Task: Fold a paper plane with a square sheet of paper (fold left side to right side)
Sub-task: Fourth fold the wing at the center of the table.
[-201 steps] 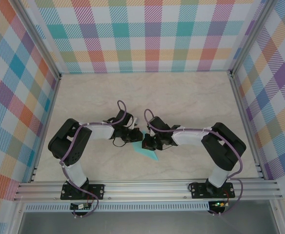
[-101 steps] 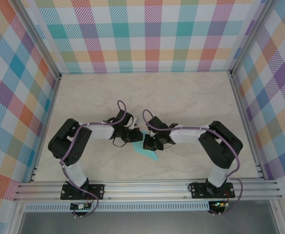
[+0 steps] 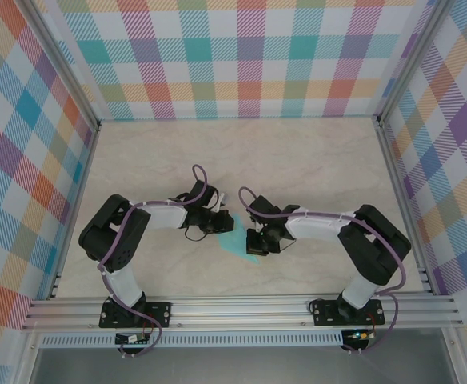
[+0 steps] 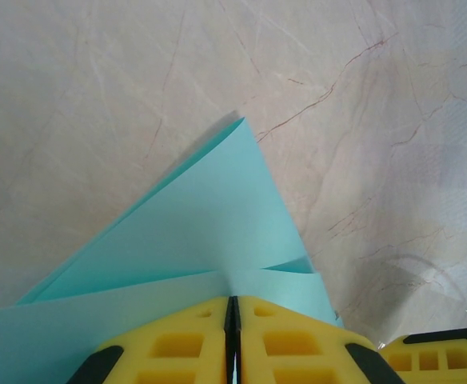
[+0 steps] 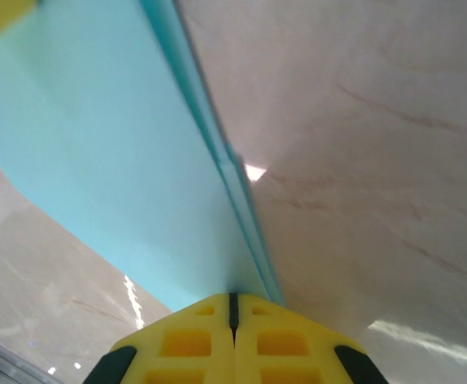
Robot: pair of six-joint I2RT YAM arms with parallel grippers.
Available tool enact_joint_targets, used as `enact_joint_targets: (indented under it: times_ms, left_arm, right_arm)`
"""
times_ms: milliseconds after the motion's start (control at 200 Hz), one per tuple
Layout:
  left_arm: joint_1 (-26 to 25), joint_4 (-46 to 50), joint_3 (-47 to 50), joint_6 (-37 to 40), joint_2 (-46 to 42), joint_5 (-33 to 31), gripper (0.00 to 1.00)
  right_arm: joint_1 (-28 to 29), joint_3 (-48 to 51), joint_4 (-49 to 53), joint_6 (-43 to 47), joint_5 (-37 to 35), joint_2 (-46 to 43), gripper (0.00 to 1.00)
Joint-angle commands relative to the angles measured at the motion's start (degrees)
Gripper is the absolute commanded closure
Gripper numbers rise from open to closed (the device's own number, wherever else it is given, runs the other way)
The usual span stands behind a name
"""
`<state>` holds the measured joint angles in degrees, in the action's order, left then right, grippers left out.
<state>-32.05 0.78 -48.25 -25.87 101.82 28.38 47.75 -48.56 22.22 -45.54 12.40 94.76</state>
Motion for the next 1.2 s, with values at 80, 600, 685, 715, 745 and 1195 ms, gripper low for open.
enact_joint_targets:
  times_ms: [80, 600, 685, 715, 745, 1195]
  left_arm:
    - [0.81, 4.21, 1.2, 1.24, 1.5, -4.93, 0.89]
    - [0.76, 3.88, 0.83, 0.51, 0.84, -4.12, 0.89]
    - [0.81, 4.19, 0.49, 0.56, 0.84, -4.12, 0.89]
    - [0.77, 4.24, 0.37, 0.62, 0.83, -4.12, 0.89]
    - [0.76, 4.31, 0.39, 0.64, 0.8, -4.17, 0.89]
    - [0.85, 4.53, 0.59, 0.77, 0.74, -4.51, 0.89]
  right_arm:
    - [0.38, 2.4, 8.82, 2.29, -1.77, -4.88, 0.99]
    - [1.01, -5.38, -12.75, -7.54, -0.39, 4.06, 0.99]
    - [1.42, -6.05, -15.2, -8.64, 0.35, 6.31, 0.99]
    - [1.54, -6.18, -15.37, -8.73, 0.34, 6.73, 0.99]
    - [1.77, -6.36, -15.47, -8.74, 0.11, 7.05, 0.99]
    - [1.83, -6.42, -5.64, -6.56, -2.81, 8.61, 0.99]
